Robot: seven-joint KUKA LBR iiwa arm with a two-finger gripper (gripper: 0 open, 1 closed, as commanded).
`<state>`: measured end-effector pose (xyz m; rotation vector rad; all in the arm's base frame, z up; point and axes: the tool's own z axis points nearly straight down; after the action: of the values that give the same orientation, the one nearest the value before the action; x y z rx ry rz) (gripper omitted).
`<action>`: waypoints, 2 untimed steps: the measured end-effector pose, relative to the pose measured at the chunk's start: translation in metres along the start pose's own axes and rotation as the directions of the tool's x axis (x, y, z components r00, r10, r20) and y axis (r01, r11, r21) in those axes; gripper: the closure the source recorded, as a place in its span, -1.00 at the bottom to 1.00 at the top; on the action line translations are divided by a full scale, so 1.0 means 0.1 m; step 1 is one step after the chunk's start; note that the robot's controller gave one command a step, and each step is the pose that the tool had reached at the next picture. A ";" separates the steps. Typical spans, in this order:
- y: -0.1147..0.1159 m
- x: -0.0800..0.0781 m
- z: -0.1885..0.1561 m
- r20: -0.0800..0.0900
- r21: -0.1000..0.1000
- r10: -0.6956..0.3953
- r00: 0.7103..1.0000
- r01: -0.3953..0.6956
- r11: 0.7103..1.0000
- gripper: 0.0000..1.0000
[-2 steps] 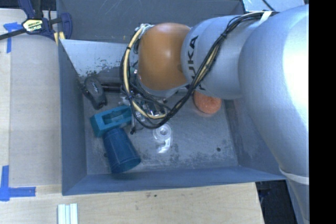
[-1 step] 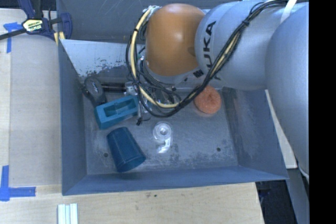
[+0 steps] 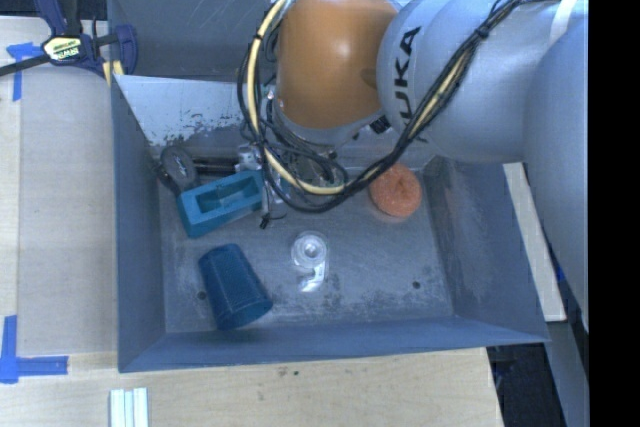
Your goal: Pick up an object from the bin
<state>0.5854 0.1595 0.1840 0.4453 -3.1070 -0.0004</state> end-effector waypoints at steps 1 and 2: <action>-0.02 0.16 -0.87 0.000 0.002 0.008 1.000 -0.008 1.000 1.00; 0.18 0.09 -1.79 -0.013 0.002 -0.024 1.000 0.024 1.000 1.00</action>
Offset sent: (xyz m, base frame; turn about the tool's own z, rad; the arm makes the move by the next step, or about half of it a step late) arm -0.0132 0.0180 0.1845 -0.0292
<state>0.5722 0.1740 0.3628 0.4806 -3.0894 0.0049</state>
